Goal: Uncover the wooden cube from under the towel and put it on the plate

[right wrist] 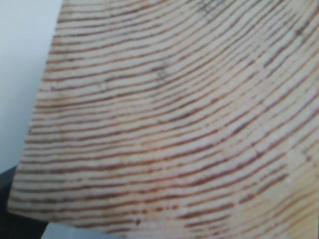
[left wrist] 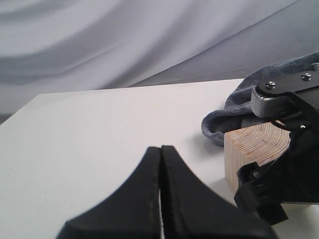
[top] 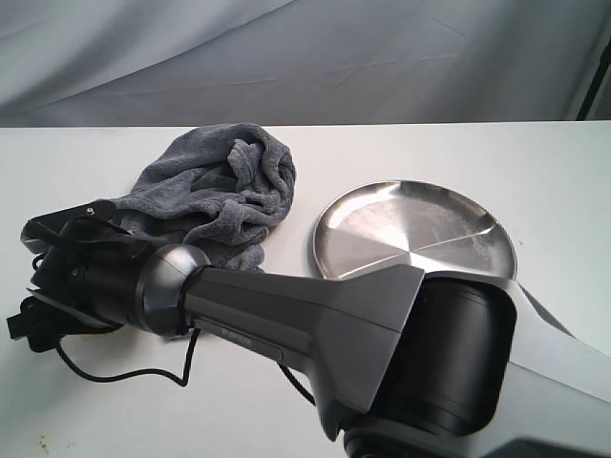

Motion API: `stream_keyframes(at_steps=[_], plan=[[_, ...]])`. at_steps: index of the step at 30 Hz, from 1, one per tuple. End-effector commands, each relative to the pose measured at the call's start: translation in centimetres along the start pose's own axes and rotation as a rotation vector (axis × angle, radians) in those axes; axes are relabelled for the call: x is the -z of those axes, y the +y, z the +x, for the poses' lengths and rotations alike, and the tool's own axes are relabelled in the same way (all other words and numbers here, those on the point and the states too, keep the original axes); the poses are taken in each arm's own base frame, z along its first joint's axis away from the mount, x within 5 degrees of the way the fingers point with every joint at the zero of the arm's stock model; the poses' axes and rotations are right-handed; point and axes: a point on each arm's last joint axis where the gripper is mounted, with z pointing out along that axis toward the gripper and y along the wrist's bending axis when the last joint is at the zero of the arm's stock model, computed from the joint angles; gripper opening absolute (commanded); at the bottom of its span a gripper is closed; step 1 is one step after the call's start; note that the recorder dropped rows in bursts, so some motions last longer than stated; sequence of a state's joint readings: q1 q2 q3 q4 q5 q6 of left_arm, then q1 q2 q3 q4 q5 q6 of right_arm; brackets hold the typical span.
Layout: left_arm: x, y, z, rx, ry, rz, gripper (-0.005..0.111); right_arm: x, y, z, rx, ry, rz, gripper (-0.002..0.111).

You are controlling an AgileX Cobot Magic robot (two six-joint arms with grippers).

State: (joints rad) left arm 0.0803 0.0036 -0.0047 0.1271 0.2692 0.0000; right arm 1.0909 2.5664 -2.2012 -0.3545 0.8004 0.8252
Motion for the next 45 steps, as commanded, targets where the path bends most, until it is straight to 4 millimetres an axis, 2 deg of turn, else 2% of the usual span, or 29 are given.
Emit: stream_keyframes(at_steps=[1, 19, 21, 28, 34, 39, 45], plan=[[0.0, -0.1, 0.1, 0.01, -0.001, 0.006, 0.0, 0.3, 0.2, -0.3, 0.01, -0.019, -0.015, 0.089], [0.0, -0.1, 0.1, 0.01, -0.001, 0.006, 0.0, 0.4, 0.2, -0.5, 0.027, -0.043, -0.014, 0.068], [0.0, -0.1, 0.1, 0.01, -0.001, 0.006, 0.0, 0.8, 0.2, -0.9, 0.038, -0.057, -0.006, 0.066], [0.0, -0.1, 0.1, 0.01, -0.001, 0.006, 0.0, 4.1, 0.2, -3.0, 0.056, -0.14, -0.015, 0.061], [0.0, -0.1, 0.1, 0.01, -0.001, 0.006, 0.0, 5.7, 0.2, -3.9, 0.057, -0.175, -0.023, 0.059], [0.0, -0.1, 0.1, 0.01, -0.001, 0.006, 0.0, 5.6, 0.2, -3.8, 0.051, -0.164, -0.019, 0.059], [0.0, -0.1, 0.1, 0.01, -0.001, 0.006, 0.0, 4.1, -0.4, -2.6, 0.053, -0.086, 0.05, 0.059]])
